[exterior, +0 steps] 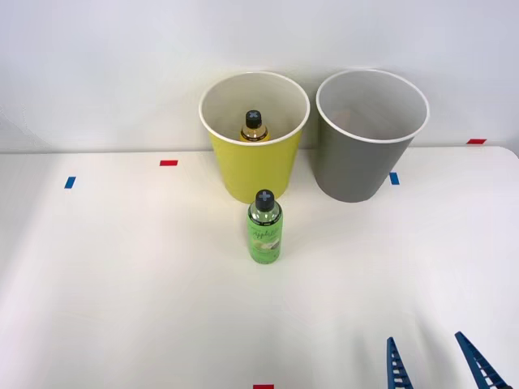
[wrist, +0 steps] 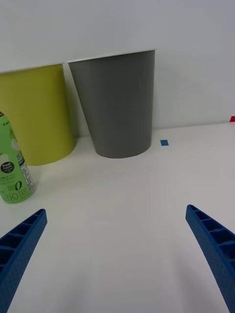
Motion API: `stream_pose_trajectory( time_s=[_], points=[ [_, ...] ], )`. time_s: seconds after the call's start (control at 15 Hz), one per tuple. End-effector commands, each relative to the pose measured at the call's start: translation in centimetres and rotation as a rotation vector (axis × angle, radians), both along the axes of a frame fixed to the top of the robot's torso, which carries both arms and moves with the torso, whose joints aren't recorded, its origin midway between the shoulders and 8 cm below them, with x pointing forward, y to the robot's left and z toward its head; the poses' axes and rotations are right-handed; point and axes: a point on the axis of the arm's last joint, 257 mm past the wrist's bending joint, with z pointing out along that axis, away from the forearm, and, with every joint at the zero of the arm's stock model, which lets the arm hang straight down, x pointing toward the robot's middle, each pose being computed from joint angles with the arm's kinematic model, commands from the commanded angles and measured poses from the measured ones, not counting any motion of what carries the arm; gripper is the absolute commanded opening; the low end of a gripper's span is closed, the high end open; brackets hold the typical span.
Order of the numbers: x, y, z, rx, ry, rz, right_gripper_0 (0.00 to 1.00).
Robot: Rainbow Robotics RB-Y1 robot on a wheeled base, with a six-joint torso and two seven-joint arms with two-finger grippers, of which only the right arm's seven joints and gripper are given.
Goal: Put cans in the gray bin, plastic bottles in the light green bin
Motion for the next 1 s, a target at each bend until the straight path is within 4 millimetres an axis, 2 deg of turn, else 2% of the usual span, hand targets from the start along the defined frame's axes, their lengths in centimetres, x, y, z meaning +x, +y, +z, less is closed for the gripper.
stream_pose_trajectory(
  time_s=[0.07, 0.13, 0.2, 0.27, 0.4, 0.67, 1.0],
  points=[
    [0.0, 0.0, 0.0, 0.0, 0.0, 0.0, 0.98],
    [0.0, 0.0, 0.0, 0.0, 0.0, 0.0, 0.99],
    [-0.2, -0.4, -1.6, -0.001, 0.038, -0.009, 0.99],
    [-0.2, -0.4, -1.8, 0.001, 0.041, -0.003, 0.99],
    [0.1, -0.2, -0.4, -0.004, -0.005, 0.038, 0.99],
    [1.0, 3.4, 1.5, -0.118, -0.093, 0.196, 1.0],
    [1.0, 6.2, 2.3, -0.204, -0.157, 0.244, 1.0]
  ],
)
